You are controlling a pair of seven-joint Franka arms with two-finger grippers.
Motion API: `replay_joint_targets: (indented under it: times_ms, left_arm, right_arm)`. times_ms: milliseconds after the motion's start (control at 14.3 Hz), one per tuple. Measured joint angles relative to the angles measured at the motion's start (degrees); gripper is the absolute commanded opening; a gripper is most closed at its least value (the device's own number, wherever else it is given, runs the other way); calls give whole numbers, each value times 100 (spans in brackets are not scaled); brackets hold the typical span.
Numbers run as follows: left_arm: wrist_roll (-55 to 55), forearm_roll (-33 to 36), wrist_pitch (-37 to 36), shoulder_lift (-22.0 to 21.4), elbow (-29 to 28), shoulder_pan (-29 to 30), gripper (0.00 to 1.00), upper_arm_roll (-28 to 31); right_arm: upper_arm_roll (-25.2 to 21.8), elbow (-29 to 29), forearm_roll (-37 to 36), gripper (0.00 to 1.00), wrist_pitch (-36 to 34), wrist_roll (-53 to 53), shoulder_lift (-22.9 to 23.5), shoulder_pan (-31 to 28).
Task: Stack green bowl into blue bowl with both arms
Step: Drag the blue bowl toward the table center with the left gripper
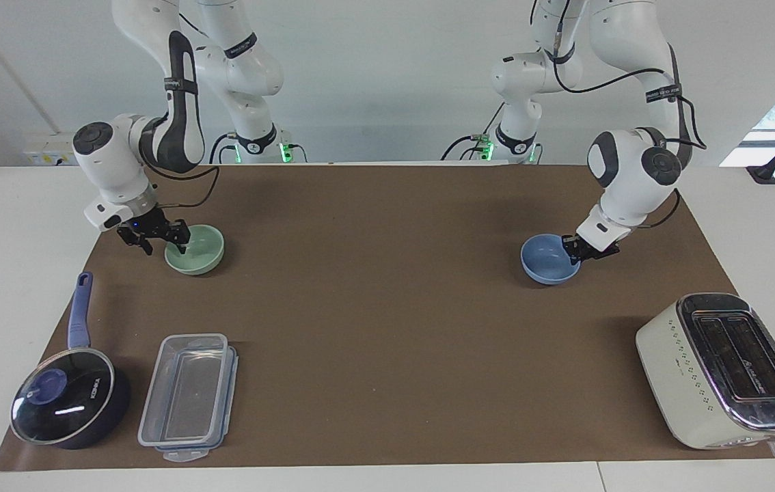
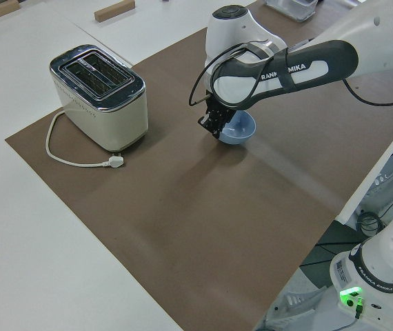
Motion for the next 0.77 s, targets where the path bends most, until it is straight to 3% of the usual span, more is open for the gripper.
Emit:
replay_joint_targets:
  times_ms: [210, 350, 629, 769]
  left_arm:
    - [-823, -278, -1033, 292, 1220, -476, 0, -19]
    - [-1736, -376, -1216, 485, 1717, -1118, 0, -44]
    - [-3267, -412, -720, 681, 1610, -2695, 0, -88]
    - [-3436, -415, -347, 698, 1348, -3073, 0, -91]
  right_arm:
    - [7, -3, 0, 0, -19, 300, -2, 63]
    - [18, 34, 1, 0, -215, 393, -17, 111]
    - [63, 496, 55, 0, -942, 410, -192, 171]
    - [68, 876, 55, 0, -1391, 418, -283, 279]
